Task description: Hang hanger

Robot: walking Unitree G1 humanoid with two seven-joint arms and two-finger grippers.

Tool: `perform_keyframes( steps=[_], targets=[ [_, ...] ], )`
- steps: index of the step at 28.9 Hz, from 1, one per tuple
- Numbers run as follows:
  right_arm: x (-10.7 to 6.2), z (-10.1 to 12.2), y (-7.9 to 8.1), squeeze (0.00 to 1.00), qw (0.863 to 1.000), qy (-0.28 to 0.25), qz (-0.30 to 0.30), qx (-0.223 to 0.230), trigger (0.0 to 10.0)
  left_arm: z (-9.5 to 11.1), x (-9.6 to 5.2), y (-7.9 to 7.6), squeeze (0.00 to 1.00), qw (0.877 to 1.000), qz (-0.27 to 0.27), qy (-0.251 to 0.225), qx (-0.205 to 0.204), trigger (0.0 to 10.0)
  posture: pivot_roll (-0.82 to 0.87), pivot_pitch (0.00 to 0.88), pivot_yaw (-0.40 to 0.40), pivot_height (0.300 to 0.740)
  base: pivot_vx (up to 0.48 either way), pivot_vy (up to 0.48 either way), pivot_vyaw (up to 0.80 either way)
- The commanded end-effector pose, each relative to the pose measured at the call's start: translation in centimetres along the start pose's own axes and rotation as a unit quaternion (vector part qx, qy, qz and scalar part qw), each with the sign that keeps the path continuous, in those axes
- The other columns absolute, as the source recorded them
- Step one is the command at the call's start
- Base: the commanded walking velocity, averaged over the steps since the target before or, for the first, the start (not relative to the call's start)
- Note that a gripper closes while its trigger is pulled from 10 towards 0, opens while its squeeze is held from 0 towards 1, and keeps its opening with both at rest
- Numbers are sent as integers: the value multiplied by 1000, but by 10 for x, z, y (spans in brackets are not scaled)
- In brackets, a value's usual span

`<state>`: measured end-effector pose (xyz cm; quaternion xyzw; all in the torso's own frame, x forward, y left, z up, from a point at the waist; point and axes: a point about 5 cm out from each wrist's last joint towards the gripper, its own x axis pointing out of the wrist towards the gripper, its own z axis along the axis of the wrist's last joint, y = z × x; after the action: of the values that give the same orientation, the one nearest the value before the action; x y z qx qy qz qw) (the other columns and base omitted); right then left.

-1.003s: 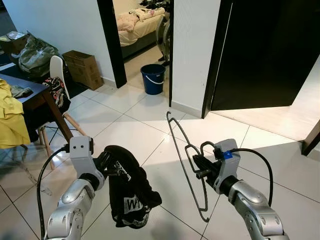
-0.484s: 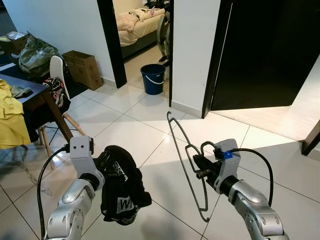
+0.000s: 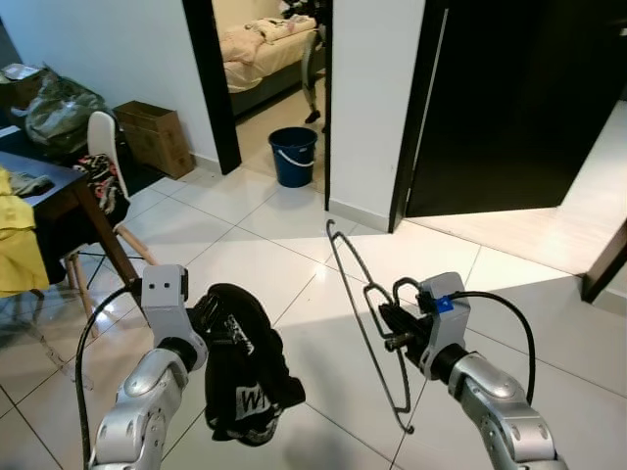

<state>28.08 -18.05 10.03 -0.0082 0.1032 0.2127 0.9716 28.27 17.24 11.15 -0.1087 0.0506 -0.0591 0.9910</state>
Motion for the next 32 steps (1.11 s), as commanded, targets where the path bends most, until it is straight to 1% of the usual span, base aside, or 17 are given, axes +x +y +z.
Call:
perform_keyframes(
  steps=[1, 13, 21, 23, 27, 32],
  targets=[
    [3, 4, 6, 0, 1000, -13, 13, -6, 10000, 7, -1, 3, 0, 1000, 3, -17, 10, 10000, -84, 12, 61, 740, 240, 0, 644],
    [3, 3, 7, 0, 1000, -14, 19, -1, 10000, 8, -2, 4, 0, 1000, 6, -22, 16, 10000, -80, 12, 64, 740, 249, 0, 645],
    [3, 4, 7, 0, 1000, -24, 15, 9, 10000, 8, -2, 5, 0, 1000, 7, -24, 18, 10000, -73, 11, 68, 740, 265, 0, 0],
    [4, 4, 8, 0, 1000, -26, 14, 11, 10000, 16, -1, 8, 0, 999, 10, -37, 29, 10000, -69, 7, 68, 740, 281, 0, 0],
    [4, 4, 8, 0, 999, -27, 16, 13, 10000, 20, 1, 10, 0, 999, 10, -43, 29, 10000, -67, 7, 70, 740, 284, 0, 0],
    [4, 3, 8, 0, 999, -28, 17, 15, 10000, 31, 3, 12, 0, 998, 13, -60, 30, 10000, -64, 0, 71, 740, 282, 0, 0]
  ],
)
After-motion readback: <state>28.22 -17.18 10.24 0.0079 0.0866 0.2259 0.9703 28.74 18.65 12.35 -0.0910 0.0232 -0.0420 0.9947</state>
